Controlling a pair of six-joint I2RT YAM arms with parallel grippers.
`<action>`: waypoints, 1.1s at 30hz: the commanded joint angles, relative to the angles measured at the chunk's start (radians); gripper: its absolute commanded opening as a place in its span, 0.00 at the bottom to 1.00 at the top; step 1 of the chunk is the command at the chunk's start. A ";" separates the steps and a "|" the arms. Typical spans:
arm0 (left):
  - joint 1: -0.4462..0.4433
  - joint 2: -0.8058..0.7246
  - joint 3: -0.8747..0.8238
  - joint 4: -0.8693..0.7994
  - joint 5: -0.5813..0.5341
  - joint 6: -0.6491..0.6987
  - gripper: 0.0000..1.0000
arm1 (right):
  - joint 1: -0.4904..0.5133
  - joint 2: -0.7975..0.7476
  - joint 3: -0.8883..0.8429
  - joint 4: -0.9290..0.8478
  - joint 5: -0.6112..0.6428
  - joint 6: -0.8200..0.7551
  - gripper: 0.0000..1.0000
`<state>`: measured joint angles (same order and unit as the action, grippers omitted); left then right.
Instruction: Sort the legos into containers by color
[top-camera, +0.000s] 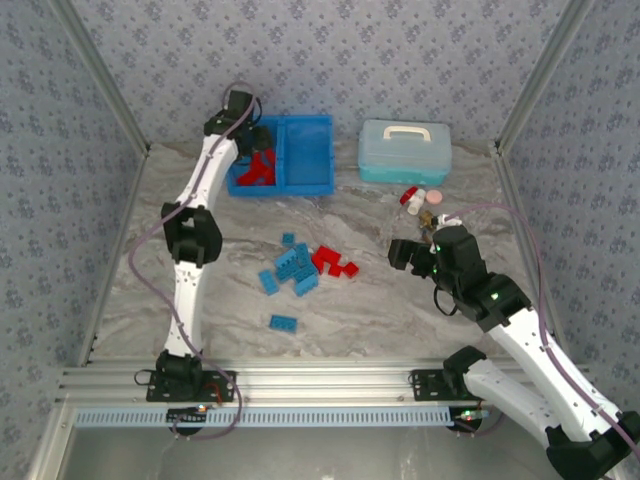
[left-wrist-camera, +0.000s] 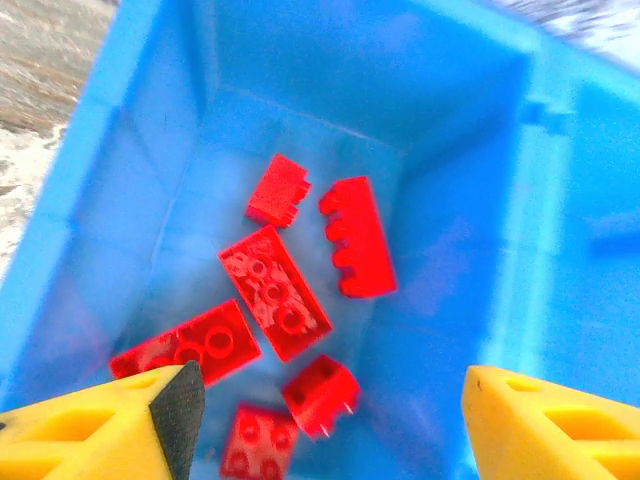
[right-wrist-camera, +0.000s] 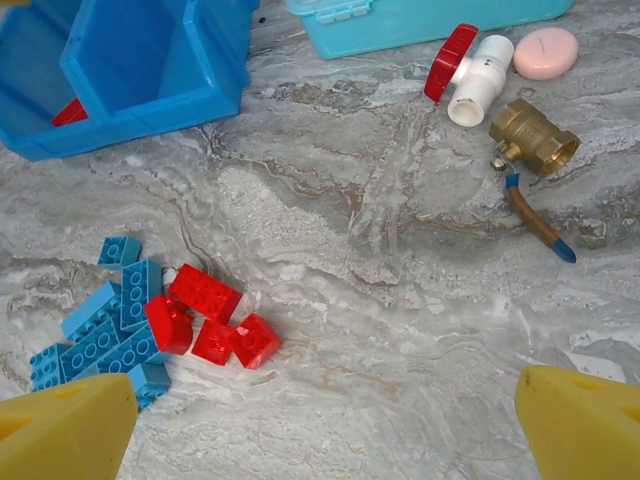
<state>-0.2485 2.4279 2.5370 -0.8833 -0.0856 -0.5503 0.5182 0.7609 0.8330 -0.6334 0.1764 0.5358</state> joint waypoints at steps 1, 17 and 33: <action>-0.070 -0.278 -0.110 0.004 -0.016 -0.004 0.72 | -0.006 -0.016 0.016 -0.020 -0.014 0.016 1.00; -0.465 -0.935 -1.178 0.462 0.084 -0.005 0.75 | -0.009 -0.047 0.006 -0.031 -0.010 0.027 1.00; -0.676 -0.422 -0.956 0.281 0.094 0.450 0.81 | -0.010 -0.067 -0.013 -0.038 0.002 0.043 1.00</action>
<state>-0.9260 1.9762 1.5349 -0.5732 0.0181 -0.1715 0.5125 0.7097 0.8211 -0.6418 0.1677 0.5621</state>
